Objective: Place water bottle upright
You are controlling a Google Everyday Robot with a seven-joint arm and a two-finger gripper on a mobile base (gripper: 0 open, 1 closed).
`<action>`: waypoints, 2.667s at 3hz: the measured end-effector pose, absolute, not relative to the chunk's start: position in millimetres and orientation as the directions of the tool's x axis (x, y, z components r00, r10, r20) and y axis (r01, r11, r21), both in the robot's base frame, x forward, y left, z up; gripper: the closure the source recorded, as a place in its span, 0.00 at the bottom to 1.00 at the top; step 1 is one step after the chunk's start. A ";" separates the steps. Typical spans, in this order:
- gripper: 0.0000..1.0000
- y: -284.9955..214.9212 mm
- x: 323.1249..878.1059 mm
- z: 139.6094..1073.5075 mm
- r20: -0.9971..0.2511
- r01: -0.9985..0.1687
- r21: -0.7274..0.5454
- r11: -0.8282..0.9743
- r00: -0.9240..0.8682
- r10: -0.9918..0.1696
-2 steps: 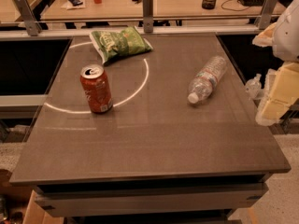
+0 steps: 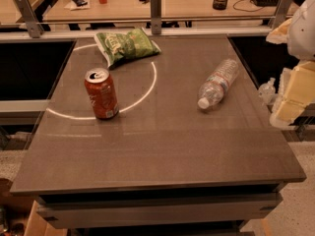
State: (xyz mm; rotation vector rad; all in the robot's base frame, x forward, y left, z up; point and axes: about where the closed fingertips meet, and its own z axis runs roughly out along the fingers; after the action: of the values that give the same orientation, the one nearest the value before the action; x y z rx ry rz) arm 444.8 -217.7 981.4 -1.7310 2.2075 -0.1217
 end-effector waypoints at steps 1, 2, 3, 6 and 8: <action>0.00 -216.2 455.7 991.9 -0.154 -0.924 -0.349 0.156 -0.108 -0.982; 0.00 -225.1 475.5 999.4 -0.060 -0.916 -0.400 -0.024 0.052 -0.997; 0.00 -234.9 495.1 992.0 -0.002 -0.911 -0.365 -0.190 0.205 -0.979; 0.00 -234.9 560.2 949.6 0.065 -0.856 -0.289 -0.429 0.430 -0.901; 0.00 -197.8 607.3 904.2 0.009 -0.809 -0.234 -0.539 0.553 -0.833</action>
Offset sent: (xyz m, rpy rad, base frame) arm 0.0588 -0.0210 0.0248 -0.2809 -0.1695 0.4739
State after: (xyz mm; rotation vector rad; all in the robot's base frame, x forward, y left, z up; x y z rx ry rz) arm 607.3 -197.8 904.2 -2.5848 1.3852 -0.1761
